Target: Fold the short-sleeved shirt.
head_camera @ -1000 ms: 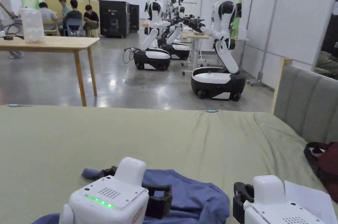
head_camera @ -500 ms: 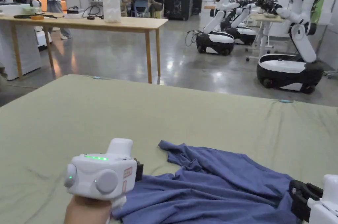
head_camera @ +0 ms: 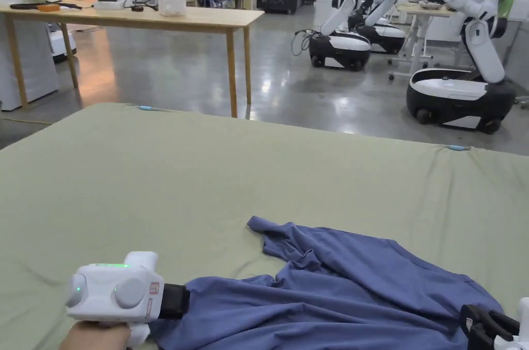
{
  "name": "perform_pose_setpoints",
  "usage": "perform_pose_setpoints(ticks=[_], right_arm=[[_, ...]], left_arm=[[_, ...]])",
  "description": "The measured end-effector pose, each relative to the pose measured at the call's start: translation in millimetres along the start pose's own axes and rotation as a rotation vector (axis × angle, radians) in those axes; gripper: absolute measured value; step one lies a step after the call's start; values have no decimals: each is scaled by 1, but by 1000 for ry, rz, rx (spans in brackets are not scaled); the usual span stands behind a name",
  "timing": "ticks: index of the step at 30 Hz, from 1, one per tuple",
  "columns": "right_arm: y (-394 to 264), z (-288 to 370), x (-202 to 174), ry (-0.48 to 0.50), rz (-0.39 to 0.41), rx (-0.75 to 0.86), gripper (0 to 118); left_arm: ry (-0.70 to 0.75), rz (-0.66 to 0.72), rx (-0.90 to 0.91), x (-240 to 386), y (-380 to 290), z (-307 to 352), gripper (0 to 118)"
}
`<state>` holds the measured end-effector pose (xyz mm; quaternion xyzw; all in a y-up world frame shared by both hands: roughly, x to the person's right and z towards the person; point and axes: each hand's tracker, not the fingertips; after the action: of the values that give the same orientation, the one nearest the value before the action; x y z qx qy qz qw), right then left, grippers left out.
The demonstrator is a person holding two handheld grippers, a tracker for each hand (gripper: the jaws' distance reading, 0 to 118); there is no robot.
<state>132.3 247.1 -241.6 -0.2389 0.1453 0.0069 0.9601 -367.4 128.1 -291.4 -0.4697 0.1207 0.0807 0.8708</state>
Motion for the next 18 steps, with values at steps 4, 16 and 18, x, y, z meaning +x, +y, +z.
perform_pose_setpoints(ticks=[4, 16, 18], right_arm=[[7, -6, 32, -44, -48, -24, 2], [63, -177, 187, -182, -231, -348, 42], [60, -213, 192, -230, -192, -402, 110]], left_arm=[[42, -72, 18, 11, 6, 2, 65], [-69, -97, 163, 29, 22, 89, 2], [-70, -118, 185, 37, 25, 101, 2]])
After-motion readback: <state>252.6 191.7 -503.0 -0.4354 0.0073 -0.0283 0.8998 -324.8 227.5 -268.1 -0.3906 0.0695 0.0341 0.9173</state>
